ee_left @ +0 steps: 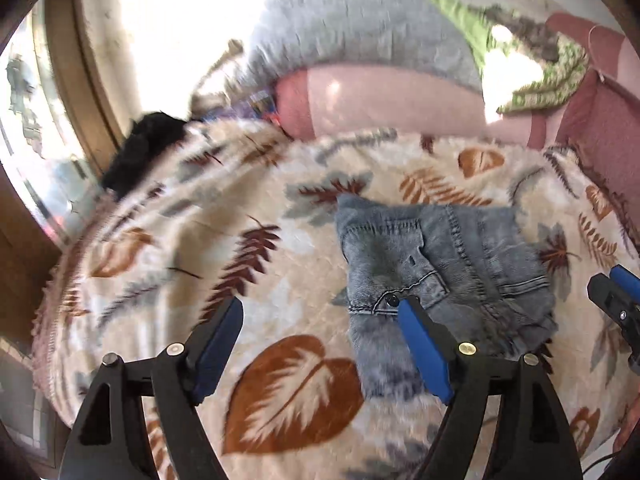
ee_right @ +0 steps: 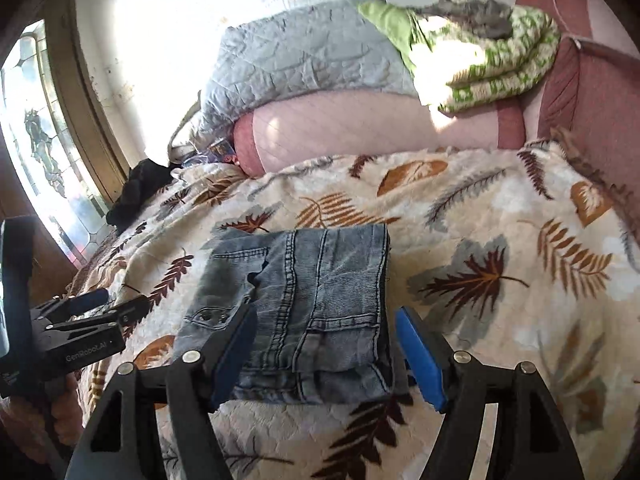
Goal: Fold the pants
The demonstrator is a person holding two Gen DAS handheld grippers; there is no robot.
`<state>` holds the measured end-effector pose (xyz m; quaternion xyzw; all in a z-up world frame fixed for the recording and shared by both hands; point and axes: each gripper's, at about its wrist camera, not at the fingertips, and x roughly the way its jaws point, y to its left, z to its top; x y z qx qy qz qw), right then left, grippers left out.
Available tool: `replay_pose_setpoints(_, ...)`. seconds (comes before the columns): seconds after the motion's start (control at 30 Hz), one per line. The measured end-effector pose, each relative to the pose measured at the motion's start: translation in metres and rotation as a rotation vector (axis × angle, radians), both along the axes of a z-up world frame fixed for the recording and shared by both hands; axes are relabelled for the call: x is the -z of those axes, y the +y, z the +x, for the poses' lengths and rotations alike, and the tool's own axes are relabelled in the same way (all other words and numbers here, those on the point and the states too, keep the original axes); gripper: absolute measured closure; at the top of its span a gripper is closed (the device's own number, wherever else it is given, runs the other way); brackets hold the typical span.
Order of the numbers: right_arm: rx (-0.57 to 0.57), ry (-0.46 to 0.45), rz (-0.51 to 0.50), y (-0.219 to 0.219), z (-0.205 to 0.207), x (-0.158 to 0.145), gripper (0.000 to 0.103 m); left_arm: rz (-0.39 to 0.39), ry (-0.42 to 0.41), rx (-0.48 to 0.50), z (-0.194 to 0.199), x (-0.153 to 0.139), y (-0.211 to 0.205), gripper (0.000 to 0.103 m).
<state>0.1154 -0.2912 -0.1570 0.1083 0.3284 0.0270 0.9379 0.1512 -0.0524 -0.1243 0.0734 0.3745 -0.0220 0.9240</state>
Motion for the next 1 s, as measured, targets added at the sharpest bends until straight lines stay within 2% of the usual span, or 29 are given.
replay_pose_setpoints(0.23, -0.009, -0.137, -0.061, 0.035, -0.092, -0.073, 0.025, -0.026, -0.168, -0.007, -0.089, -0.072, 0.014, 0.015)
replay_pose_setpoints(0.43, 0.025, -0.233, -0.132, 0.050, -0.146, -0.112, 0.023, -0.029, -0.261, -0.018, -0.139, -0.110, 0.020, 0.013)
replay_pose_setpoints(0.5, 0.031, -0.250, -0.155, 0.054, -0.157, -0.118, 0.022, -0.020, -0.291, -0.025, -0.149, -0.120, 0.021, 0.013)
replay_pose_setpoints(0.63, 0.032, -0.257, -0.185, 0.062, -0.170, -0.121, 0.022, -0.039, -0.301, -0.026, -0.165, -0.130, 0.024, 0.012)
replay_pose_setpoints(1.0, 0.029, -0.300, -0.211, 0.073, -0.187, -0.124, 0.022, -0.022, -0.338, -0.050, -0.186, -0.142, 0.026, 0.011)
